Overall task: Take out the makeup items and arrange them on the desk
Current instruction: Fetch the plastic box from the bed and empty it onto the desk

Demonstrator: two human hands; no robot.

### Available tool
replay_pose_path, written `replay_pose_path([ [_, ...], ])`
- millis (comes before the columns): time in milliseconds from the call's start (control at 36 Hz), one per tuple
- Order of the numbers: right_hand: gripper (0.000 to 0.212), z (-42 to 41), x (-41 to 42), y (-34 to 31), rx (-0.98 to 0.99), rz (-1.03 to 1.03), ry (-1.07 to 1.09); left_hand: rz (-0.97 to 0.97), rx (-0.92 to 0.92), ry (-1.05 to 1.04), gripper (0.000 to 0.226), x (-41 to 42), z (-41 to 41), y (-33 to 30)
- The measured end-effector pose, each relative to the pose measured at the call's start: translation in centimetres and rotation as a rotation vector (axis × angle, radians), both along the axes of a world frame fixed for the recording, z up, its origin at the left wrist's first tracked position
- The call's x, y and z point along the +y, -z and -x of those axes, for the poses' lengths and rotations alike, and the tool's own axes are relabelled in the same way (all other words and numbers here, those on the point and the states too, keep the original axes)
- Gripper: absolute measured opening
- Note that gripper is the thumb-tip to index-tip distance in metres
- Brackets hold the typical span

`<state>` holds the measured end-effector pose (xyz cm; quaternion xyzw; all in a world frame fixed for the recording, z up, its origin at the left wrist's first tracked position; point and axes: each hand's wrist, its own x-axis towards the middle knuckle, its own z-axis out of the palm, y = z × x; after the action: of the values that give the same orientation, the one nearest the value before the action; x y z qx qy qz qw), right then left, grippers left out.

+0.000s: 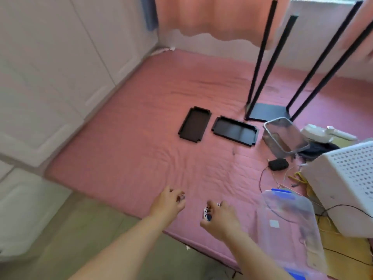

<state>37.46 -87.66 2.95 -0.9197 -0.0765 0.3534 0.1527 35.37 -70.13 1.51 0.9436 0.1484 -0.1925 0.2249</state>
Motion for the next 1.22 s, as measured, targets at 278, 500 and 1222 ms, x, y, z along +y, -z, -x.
replay_pose_path([
  [278,0.052,9.3,24.7,-4.6,-0.127,-0.142,-0.309,-0.087,-0.122,-0.266,0.031,21.2,15.4,-5.8],
  [500,0.053,15.7,39.7,-8.5,-0.283,-0.089,-0.779,-0.137,-0.263,-0.512,0.029,32.3,25.2,-10.1],
  [1222,0.065,25.7,80.9,-10.3,-0.342,-0.248,-1.481,-0.146,-0.414,-1.302,0.027,62.3,40.8,-9.0],
])
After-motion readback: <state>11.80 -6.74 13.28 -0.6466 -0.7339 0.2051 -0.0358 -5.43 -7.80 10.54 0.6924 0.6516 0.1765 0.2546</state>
